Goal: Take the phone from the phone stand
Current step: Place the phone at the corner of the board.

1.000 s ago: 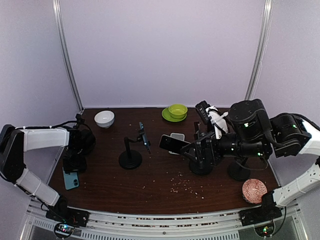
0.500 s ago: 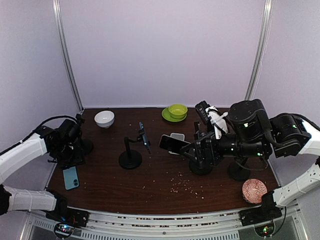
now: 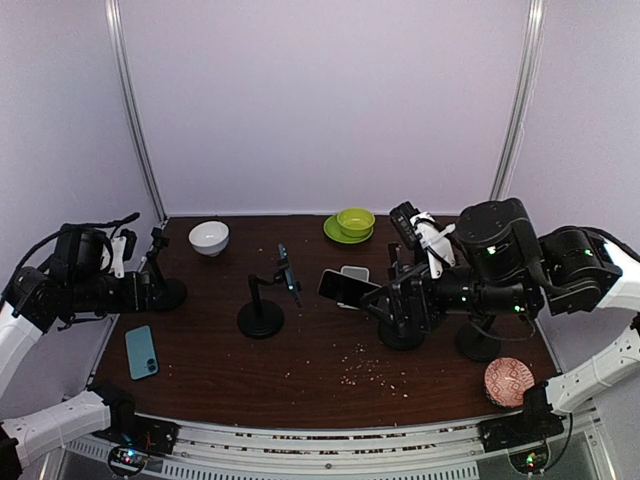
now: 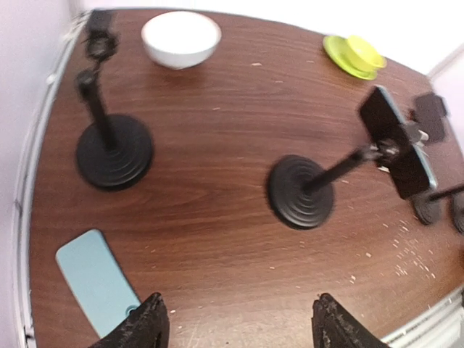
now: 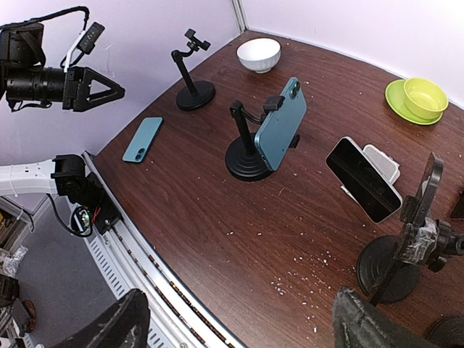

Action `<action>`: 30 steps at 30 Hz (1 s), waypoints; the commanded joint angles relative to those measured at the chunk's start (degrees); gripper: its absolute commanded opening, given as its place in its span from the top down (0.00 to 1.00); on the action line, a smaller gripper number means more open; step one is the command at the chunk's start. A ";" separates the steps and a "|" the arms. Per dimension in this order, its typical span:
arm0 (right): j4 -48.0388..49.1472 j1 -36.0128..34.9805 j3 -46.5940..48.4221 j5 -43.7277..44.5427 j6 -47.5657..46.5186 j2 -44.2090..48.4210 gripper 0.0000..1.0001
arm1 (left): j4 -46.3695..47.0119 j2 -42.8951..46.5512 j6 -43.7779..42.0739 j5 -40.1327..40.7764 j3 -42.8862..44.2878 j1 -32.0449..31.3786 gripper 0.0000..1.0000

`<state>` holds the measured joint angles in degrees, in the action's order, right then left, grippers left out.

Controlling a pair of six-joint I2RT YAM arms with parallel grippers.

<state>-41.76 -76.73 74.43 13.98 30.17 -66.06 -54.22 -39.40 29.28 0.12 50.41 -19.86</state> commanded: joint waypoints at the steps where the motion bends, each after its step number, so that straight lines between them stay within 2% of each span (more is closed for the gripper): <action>1: -0.08 0.30 1.78 -0.04 -0.67 -0.38 0.13 | 5.39 1.30 -8.24 -12.40 1.78 0.35 0.31; 7: -0.84 0.21 1.72 -0.31 -0.19 -0.01 0.13 | 8.53 4.18 -10.98 -20.99 0.36 0.35 0.31; 10: -1.04 0.21 1.39 -0.04 0.51 0.46 0.14 | 8.96 6.38 -11.30 -19.52 -0.43 0.41 0.28; 14: -0.95 0.30 0.51 0.83 1.33 1.16 0.14 | 8.95 8.50 -11.53 -19.19 -1.22 0.37 0.14; 16: -0.58 0.28 -0.57 1.34 1.75 1.58 0.14 | 8.95 9.30 -11.21 -19.31 -1.77 0.36 0.03; 19: -0.91 0.24 -0.76 1.65 2.92 1.64 0.15 | 7.95 10.27 -10.32 -18.59 -2.37 0.37 0.02; 24: -1.59 0.23 -0.64 1.26 2.56 2.52 0.15 | 8.01 13.16 -7.48 -13.03 -5.40 0.35 0.02; 27: 1.69 0.27 -2.82 1.68 -2.42 3.92 0.14 | 8.99 15.03 -6.61 -11.13 -6.89 0.35 0.02; 30: 3.38 0.77 -1.13 1.80 -8.88 3.44 0.13 | 9.72 17.68 -5.38 -7.97 -8.85 0.36 0.02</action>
<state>-41.78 -76.69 72.42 14.20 29.02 -63.29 -47.88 -24.49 21.67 -12.82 43.57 -19.86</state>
